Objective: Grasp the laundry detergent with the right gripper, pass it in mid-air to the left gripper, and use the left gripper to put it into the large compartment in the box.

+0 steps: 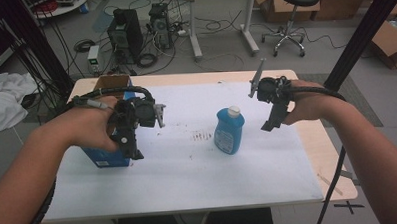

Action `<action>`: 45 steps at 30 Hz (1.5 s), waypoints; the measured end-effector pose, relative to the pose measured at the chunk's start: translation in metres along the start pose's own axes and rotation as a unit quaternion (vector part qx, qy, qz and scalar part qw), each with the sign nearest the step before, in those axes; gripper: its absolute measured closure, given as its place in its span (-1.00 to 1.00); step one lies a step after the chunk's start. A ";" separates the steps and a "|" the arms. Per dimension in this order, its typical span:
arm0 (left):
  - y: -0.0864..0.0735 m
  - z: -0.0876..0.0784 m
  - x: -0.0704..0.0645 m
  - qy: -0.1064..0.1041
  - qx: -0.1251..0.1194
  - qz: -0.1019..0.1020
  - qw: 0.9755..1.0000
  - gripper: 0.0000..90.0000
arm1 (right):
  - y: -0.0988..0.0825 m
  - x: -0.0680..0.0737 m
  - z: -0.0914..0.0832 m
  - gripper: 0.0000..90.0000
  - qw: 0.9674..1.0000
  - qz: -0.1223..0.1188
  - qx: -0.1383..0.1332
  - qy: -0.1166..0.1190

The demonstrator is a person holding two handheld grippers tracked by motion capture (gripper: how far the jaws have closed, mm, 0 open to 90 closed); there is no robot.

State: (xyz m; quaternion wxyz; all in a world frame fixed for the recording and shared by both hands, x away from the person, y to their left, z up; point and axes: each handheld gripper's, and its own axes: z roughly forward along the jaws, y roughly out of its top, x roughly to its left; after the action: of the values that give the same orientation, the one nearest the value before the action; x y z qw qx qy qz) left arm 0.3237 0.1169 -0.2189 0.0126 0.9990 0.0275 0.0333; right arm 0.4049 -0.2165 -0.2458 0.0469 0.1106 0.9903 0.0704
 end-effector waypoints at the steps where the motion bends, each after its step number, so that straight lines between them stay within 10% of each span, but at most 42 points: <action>1: 0.001 0.000 0.000 -0.001 0.000 0.001 1.000 -1.00 | -0.002 0.001 0.000 -1.00 1.000 0.004 -0.007 -0.001; 11: 0.004 0.000 -0.003 0.004 -0.002 0.015 1.000 -1.00 | -0.032 0.014 0.001 -1.00 0.994 0.045 -0.099 -0.002; 19: 0.004 0.001 -0.003 0.011 -0.008 0.022 1.000 -1.00 | -0.057 0.027 0.010 -1.00 0.977 0.088 -0.194 -0.028; 31: 0.002 0.003 -0.007 0.012 -0.016 0.037 0.999 -1.00 | -0.087 0.049 0.046 -1.00 0.931 0.153 -0.329 -0.047; 37: 0.002 0.002 -0.008 0.012 -0.015 0.039 0.999 -1.00 | -0.098 0.057 0.064 -1.00 0.915 0.175 -0.359 -0.061; 42: 0.003 0.002 -0.007 0.013 -0.016 0.040 0.999 -1.00 | -0.104 0.066 0.078 -1.00 0.893 0.196 -0.396 -0.083; 44: 0.003 0.002 -0.007 0.013 -0.016 0.040 0.999 -1.00 | -0.104 0.067 0.079 -1.00 0.890 0.197 -0.401 -0.088; 45: 0.004 0.003 -0.007 0.012 -0.017 0.040 0.999 -1.00 | -0.101 0.070 0.084 -1.00 0.883 0.199 -0.414 -0.098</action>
State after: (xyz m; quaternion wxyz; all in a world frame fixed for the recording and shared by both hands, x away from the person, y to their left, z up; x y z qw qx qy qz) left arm 0.3168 0.1126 -0.2218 0.0277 0.9985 -0.0124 0.0462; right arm 0.3241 -0.2877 -0.3491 0.1701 0.2818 0.8188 0.4704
